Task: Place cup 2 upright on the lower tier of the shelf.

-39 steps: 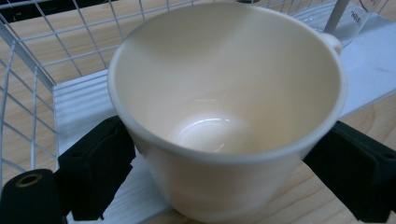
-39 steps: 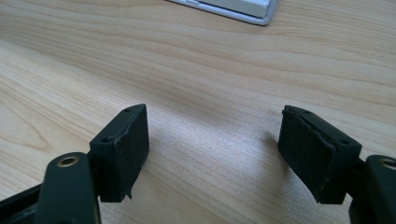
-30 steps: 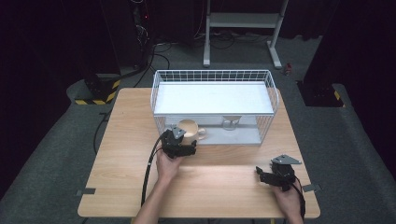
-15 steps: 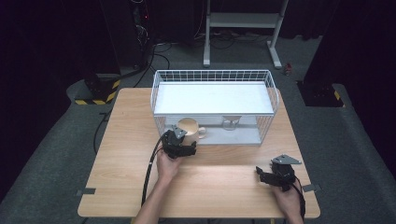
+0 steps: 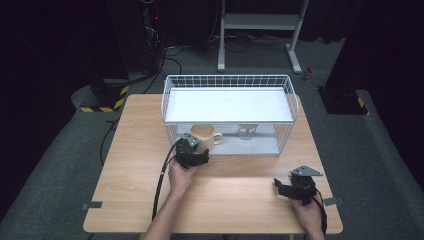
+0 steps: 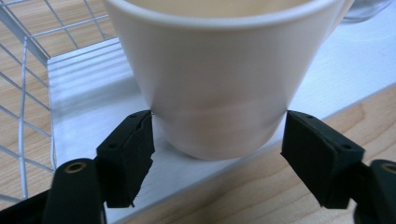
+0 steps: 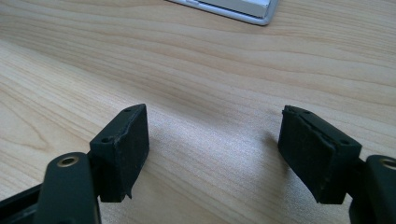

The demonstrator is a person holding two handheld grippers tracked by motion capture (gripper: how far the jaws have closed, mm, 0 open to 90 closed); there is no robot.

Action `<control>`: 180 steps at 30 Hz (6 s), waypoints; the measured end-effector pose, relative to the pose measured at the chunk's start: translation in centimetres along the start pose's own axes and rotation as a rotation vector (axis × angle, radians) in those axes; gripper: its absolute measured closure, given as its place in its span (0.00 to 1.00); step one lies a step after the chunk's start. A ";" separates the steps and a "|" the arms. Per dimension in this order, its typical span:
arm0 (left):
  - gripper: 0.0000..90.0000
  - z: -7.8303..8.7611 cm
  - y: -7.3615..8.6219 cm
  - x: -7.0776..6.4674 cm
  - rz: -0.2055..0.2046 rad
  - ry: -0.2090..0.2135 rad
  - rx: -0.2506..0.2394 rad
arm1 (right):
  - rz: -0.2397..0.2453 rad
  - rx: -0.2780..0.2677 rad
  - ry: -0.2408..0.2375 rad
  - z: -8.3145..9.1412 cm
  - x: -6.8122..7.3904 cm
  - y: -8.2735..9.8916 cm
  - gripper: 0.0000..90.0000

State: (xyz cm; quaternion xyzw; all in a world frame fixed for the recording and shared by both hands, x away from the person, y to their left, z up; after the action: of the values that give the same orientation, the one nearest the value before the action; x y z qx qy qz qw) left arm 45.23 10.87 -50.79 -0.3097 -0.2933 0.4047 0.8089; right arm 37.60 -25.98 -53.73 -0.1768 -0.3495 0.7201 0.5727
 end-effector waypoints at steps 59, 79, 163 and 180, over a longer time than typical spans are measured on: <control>0.73 -3.4 -2.4 1.7 -0.002 -0.037 0.071 | 0.003 -0.002 0.000 0.0 0.0 0.0 0.28; 0.60 -2.4 -2.6 0.9 0.029 0.015 0.032 | 0.003 -0.002 0.000 0.0 0.0 0.0 0.28; 0.37 8.4 3.1 0.6 0.091 0.089 -0.150 | 0.004 -0.002 0.000 0.0 0.0 0.0 0.27; 0.34 9.4 4.1 0.2 0.092 0.085 -0.157 | 0.004 -0.002 0.000 0.0 0.0 0.0 0.27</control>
State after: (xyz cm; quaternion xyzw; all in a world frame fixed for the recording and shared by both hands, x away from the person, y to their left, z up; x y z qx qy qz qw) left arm 36.56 15.50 -47.82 -0.4022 -0.2748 0.4036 0.7744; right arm 37.60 -26.01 -53.74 -0.1781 -0.3499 0.7208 0.5713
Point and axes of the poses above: each handheld gripper's, and its own axes: z roughly backward along the jaws, y roughly out of its underside, x roughly to its left, the point moved 2 cm from there along -z, roughly forward along the jaws, and after that the axes turned 13 degrees about -z, right-handed, at the moved point
